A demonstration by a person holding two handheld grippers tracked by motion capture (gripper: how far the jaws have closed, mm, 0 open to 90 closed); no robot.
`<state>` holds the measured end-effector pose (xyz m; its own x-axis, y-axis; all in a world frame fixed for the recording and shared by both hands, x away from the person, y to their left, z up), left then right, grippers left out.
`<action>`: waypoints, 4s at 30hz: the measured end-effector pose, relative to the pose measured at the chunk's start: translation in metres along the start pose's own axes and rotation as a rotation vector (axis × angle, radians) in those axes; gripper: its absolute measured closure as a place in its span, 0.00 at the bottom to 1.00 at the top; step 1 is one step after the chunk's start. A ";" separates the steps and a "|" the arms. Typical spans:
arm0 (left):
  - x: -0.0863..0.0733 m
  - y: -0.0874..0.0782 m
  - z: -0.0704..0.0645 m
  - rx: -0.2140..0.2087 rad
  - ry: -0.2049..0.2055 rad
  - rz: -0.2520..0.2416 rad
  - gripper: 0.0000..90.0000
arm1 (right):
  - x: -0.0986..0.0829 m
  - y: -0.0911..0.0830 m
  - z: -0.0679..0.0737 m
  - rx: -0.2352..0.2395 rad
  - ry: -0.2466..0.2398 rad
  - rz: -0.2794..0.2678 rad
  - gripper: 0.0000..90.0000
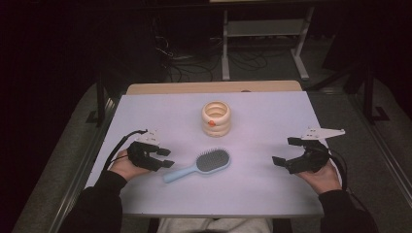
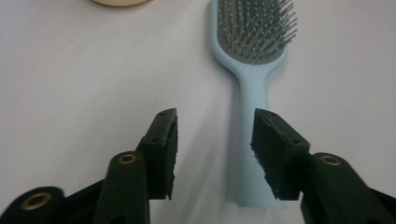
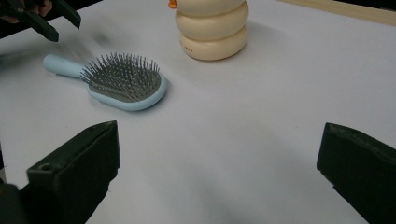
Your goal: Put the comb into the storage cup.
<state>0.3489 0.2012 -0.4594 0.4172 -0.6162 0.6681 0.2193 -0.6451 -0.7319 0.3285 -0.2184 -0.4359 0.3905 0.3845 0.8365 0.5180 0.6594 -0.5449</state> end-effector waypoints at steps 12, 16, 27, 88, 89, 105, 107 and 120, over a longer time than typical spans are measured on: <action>0.019 -0.005 -0.001 -0.033 -0.019 -0.026 0.22 | 0.001 -0.003 -0.003 0.001 0.017 -0.019 0.00; 0.025 -0.006 0.001 -0.035 -0.032 -0.034 0.11 | 0.000 -0.004 -0.003 0.001 0.021 -0.021 0.00; 0.049 0.004 0.000 -0.071 -0.075 -0.017 0.00 | 0.000 -0.004 -0.005 0.002 0.027 -0.026 0.00; 0.068 0.097 -0.034 -0.120 0.048 0.154 0.00 | -0.001 -0.003 -0.003 -0.001 0.003 -0.011 0.00; 0.068 0.099 -0.035 -0.117 0.047 0.158 0.00 | -0.001 -0.003 -0.003 0.000 0.003 -0.010 0.00; 0.066 0.119 -0.041 -0.115 0.063 0.164 0.00 | 0.000 -0.003 -0.003 -0.009 -0.001 -0.016 0.00; 0.065 0.121 -0.041 -0.117 0.066 0.171 0.00 | 0.000 -0.003 -0.003 -0.009 -0.002 -0.016 0.00; 0.064 0.130 -0.043 -0.086 0.087 0.178 0.00 | 0.000 -0.003 -0.003 -0.008 -0.002 -0.016 0.00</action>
<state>0.3664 0.0584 -0.5063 0.3637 -0.7584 0.5409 0.0712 -0.5563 -0.8279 0.3285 -0.2225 -0.4347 0.3810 0.3753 0.8450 0.5301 0.6601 -0.5322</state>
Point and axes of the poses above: each handheld gripper's, and its own axes: y roughly forward along the jaws, x roughly out of its top, z roughly to its left, the point moved 6 cm from there along y, roughly forward along the jaws, and after that the axes turned 6 degrees about -y, right-handed, at the moved point
